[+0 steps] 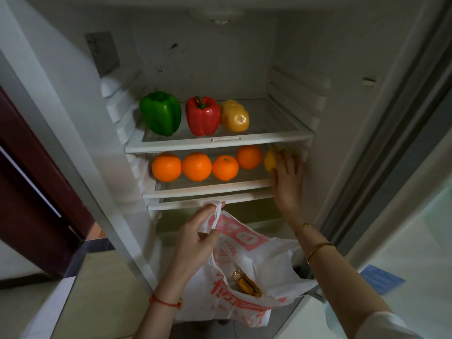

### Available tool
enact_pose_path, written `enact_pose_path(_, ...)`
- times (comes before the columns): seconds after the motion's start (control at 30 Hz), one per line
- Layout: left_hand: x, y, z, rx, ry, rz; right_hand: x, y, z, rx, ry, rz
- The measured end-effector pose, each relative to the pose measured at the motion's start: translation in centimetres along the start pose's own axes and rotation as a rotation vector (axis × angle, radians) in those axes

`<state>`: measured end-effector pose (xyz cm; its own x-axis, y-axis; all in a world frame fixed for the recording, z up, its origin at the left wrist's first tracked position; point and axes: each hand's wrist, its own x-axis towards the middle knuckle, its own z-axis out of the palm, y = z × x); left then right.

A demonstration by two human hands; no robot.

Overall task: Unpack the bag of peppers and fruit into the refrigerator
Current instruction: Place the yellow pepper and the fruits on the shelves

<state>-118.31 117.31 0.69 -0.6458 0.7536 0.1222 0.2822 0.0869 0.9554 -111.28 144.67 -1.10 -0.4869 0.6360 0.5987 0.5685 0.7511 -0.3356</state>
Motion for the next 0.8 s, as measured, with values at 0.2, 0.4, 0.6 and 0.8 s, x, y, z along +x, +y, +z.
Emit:
enact_pose_path(0.2,-0.4,0.1,-0.7,-0.006,0.017,0.016,-1.8,-0.8,-0.9,0.069,0.129,-0.002)
enact_pose_path(0.4,-1.2,0.3,-1.3,-0.028,0.039,0.052,-6.6,-2.8,-2.5,0.117,0.165,-0.223)
enact_pose_path(0.6,-1.9,0.1,-1.6,0.007,0.054,0.060,-12.1,-3.7,-1.3,0.145,0.029,-0.453)
enact_pose_path(0.8,-3.0,-0.1,-1.9,-0.010,0.066,0.057,-15.1,-2.5,1.1,0.170,-0.568,-0.329)
